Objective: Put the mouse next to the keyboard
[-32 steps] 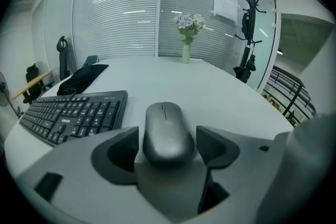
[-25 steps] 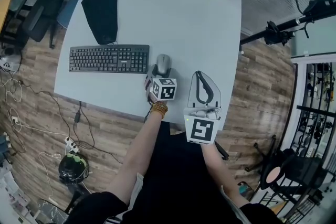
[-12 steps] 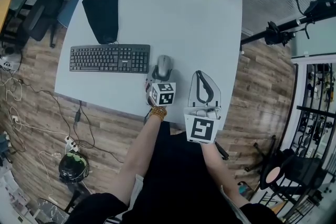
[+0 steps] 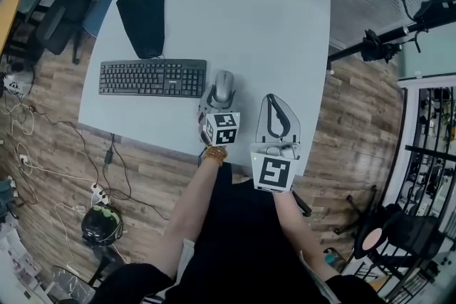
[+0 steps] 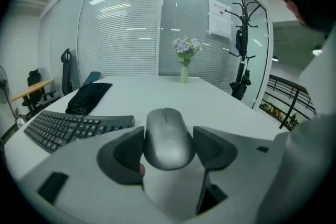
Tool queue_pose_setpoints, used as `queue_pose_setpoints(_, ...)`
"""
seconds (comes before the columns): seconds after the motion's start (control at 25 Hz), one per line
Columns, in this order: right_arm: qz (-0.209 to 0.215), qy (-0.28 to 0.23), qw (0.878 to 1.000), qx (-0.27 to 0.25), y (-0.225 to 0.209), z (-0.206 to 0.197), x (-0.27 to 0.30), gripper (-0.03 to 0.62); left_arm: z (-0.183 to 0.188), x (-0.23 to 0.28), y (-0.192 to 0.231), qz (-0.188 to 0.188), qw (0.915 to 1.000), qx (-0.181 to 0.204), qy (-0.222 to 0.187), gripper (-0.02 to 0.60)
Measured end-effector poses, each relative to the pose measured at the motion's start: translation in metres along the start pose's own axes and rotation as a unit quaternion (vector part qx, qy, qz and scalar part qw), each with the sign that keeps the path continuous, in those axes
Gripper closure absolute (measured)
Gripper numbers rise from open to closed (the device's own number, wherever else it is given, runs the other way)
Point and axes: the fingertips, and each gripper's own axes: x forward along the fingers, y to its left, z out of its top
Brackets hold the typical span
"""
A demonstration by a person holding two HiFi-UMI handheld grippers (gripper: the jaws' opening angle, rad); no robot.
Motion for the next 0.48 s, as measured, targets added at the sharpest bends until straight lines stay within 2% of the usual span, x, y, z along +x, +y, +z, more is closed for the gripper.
queue_pose_setpoints(0.48, 0.009, -0.008, 1.0, -0.002, -0.009, 0.016, -0.002, 0.592, 0.052, -0.038, 0.01, 0.023, 0.9985, 0.004, -0.049, 0.284)
